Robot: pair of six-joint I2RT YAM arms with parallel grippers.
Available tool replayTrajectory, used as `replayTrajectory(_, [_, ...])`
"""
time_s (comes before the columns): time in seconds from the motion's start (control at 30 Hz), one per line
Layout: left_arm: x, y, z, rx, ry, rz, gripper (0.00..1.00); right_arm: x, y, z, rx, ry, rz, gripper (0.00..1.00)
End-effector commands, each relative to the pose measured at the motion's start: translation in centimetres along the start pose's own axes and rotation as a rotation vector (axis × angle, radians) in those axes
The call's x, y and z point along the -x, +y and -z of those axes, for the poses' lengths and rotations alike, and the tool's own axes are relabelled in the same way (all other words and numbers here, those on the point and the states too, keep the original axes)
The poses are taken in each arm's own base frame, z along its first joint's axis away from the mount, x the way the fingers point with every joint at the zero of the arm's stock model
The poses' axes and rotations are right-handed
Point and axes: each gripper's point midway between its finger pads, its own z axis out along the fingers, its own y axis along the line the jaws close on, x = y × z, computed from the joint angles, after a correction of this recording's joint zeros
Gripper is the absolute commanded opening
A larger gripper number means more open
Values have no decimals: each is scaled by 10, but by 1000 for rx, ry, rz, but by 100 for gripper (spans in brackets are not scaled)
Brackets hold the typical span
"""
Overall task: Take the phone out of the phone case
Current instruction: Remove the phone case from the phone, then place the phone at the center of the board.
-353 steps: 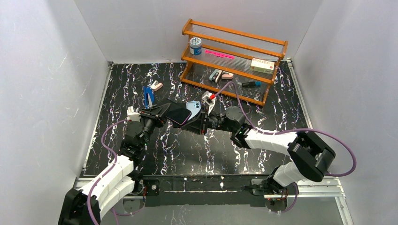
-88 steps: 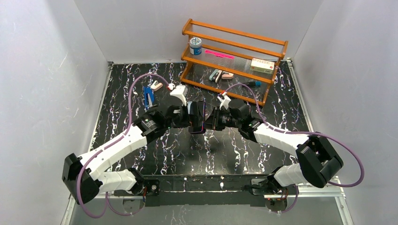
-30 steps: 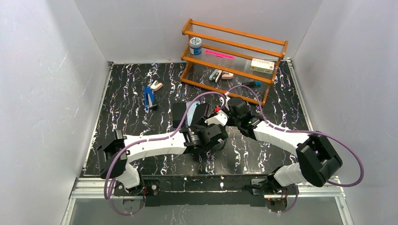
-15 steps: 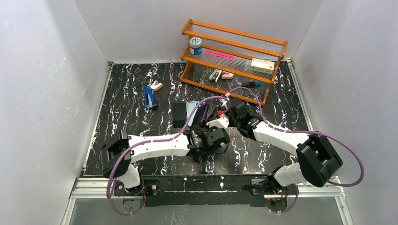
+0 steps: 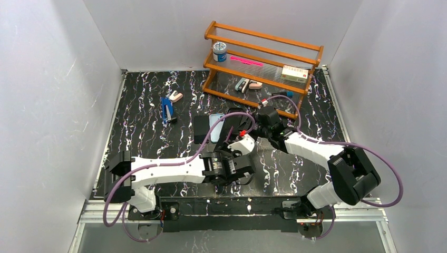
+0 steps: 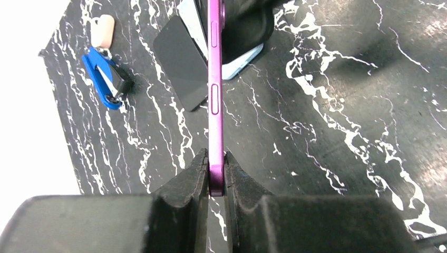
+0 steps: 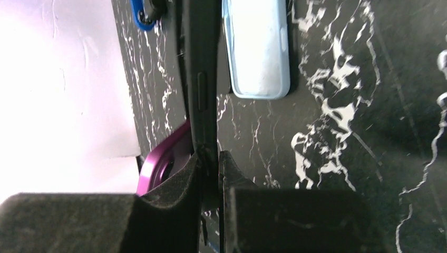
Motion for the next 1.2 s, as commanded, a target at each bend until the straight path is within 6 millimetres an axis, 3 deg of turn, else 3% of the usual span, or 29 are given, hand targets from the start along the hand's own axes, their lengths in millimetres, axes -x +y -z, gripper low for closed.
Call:
replayTrajectory(0.0, [2,17,23,-40,-1,137,0,45,38,2,92,-145,69,1])
replayTrajectory(0.23, [-35,36,24,51,107,93,0,52,20,10,50,-159,112,1])
replayTrajectory(0.53, [-78,40,15,104,255,56,0,28,5,27,104,-90,213,1])
replayTrajectory(0.7, [-91,40,6,157,291,16,0,12,-3,30,124,-33,231,1])
replayTrajectory(0.93, [-101,26,-5,177,339,-63,0,-3,-17,31,115,17,230,1])
replayTrajectory(1.17, [-105,10,-14,156,357,-71,13,-7,-23,30,108,31,235,1])
